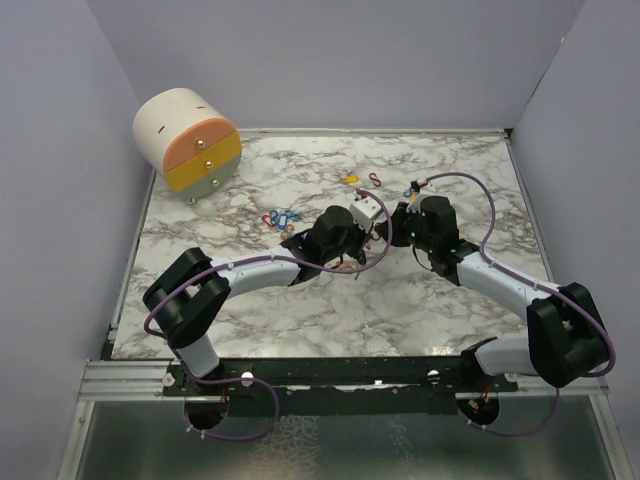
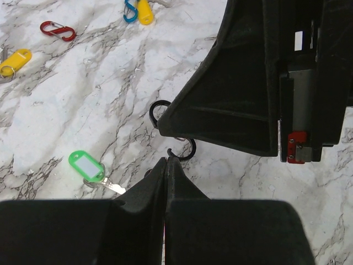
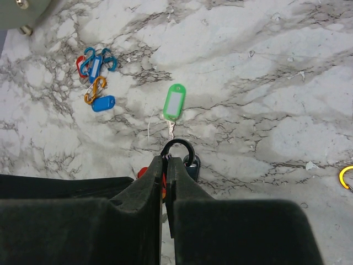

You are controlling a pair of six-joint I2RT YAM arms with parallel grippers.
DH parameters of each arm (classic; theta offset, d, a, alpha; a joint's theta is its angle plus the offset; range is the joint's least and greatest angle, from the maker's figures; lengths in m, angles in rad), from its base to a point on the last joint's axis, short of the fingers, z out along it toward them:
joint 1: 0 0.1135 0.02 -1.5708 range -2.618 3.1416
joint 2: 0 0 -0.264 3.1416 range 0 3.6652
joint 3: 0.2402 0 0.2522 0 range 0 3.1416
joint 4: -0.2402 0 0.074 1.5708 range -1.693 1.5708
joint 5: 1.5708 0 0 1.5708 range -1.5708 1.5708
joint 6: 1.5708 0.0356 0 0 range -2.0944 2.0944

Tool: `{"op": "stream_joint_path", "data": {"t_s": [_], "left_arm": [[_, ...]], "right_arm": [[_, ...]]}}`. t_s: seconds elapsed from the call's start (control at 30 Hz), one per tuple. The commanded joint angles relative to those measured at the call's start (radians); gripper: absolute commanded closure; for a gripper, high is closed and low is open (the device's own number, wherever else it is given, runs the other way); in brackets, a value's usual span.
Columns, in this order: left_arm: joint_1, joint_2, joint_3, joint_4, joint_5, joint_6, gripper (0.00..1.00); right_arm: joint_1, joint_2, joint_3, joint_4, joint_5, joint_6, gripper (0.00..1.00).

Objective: Put the keys on the keyring

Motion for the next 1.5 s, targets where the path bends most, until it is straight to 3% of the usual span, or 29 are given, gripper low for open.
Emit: {"op": "stream_joint_path", "data": {"t_s": [0.0, 1.47], "left_arm": [[0.003, 0.016, 0.038, 0.037, 0.032, -0.003, 1.00], [0.003, 0.025, 0.044, 0.038, 0.079, -0.022, 1.00]], "right_arm": [[-0.003, -0.022, -0.010, 0.046, -0.032, -0.014, 0.99], [-0.004, -0.025, -0.006, 0.056, -0.015, 0.035, 0.98]]}}
